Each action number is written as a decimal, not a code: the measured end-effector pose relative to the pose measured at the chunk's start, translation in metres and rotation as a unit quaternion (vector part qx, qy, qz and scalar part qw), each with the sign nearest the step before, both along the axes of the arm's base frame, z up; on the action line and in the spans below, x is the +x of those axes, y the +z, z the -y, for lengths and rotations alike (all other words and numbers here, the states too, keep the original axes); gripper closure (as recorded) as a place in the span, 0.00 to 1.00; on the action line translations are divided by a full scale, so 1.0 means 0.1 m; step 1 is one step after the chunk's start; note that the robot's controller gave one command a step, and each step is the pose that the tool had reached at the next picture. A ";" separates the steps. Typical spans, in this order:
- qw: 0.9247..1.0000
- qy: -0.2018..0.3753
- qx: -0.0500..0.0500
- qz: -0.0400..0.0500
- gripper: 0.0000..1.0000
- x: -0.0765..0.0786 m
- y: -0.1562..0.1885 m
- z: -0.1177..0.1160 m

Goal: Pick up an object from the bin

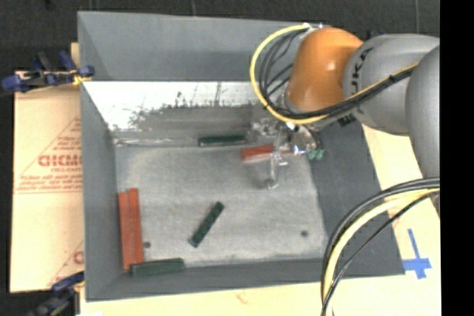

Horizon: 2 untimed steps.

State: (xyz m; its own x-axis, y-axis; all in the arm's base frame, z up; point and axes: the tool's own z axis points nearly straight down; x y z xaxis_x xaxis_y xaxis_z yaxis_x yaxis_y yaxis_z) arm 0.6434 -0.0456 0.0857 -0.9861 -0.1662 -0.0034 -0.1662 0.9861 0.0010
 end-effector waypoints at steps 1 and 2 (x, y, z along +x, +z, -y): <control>1.000 0.004 -0.001 0.002 0.00 0.06 0.07 0.05; 0.997 -0.072 0.000 0.001 1.00 0.11 -0.15 0.12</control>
Offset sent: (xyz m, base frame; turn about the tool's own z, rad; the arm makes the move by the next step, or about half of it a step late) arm 0.0100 -0.0112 -0.0157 0.1445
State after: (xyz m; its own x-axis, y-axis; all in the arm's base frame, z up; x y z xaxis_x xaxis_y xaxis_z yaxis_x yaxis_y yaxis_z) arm 0.6548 -0.0576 0.0709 -0.9997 -0.0231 -0.0056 -0.0231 0.9997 -0.0001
